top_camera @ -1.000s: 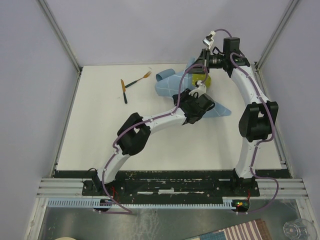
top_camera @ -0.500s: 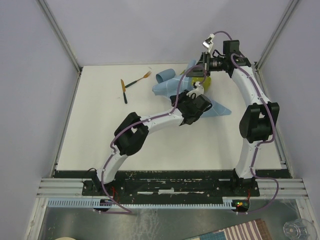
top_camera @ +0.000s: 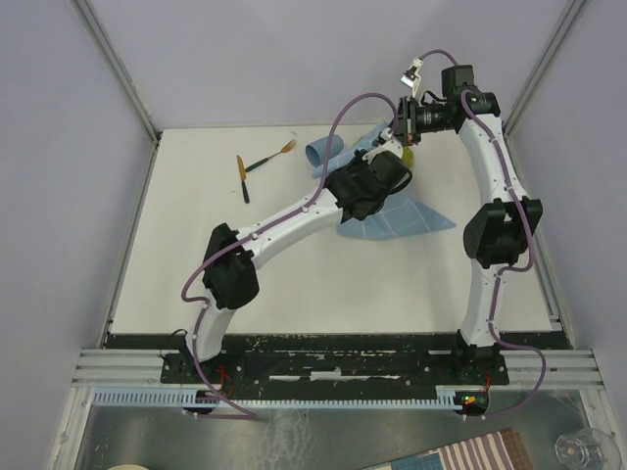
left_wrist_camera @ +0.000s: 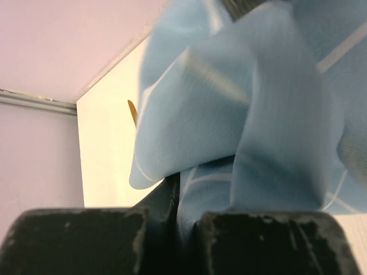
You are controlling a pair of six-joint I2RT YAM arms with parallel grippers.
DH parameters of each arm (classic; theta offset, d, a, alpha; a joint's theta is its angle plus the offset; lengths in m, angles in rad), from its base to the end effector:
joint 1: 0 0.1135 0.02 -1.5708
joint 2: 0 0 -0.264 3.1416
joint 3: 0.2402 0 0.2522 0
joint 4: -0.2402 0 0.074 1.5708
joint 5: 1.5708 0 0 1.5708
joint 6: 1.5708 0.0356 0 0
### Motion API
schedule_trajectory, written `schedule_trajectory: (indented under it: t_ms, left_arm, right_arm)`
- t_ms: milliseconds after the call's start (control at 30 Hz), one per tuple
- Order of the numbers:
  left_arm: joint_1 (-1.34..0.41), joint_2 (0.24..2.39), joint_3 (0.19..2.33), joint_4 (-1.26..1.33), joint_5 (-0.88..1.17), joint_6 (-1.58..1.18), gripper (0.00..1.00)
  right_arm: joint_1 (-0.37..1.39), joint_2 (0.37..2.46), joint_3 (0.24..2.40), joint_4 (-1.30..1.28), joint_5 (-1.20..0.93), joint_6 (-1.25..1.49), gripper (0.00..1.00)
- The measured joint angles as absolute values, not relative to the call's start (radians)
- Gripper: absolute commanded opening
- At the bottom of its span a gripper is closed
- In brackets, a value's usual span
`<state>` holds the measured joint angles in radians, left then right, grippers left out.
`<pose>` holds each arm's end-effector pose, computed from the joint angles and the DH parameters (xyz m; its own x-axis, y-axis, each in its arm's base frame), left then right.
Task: Set the dinner table for one person
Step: Flatten out the napkin at the center of the board.
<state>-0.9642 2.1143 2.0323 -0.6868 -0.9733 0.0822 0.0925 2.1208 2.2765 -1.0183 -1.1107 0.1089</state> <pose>0.2939 -0.3720 0.3138 -0.3849 0.6357 -0.6691 0.1556 0.7593 0.6319 0.4442 0.0732 0.3676 -0.8193 -0.0275 -0.5726 -0.5355 0.3936 0.7472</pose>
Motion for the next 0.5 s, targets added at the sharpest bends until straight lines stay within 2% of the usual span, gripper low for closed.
schedule_trajectory:
  t_ms: [500]
  left_arm:
    - [-0.965, 2.051, 2.099, -0.727, -0.910, 0.186, 0.03]
  right_arm:
    - [0.115, 2.256, 2.357, -1.078, -1.161, 0.168, 0.03]
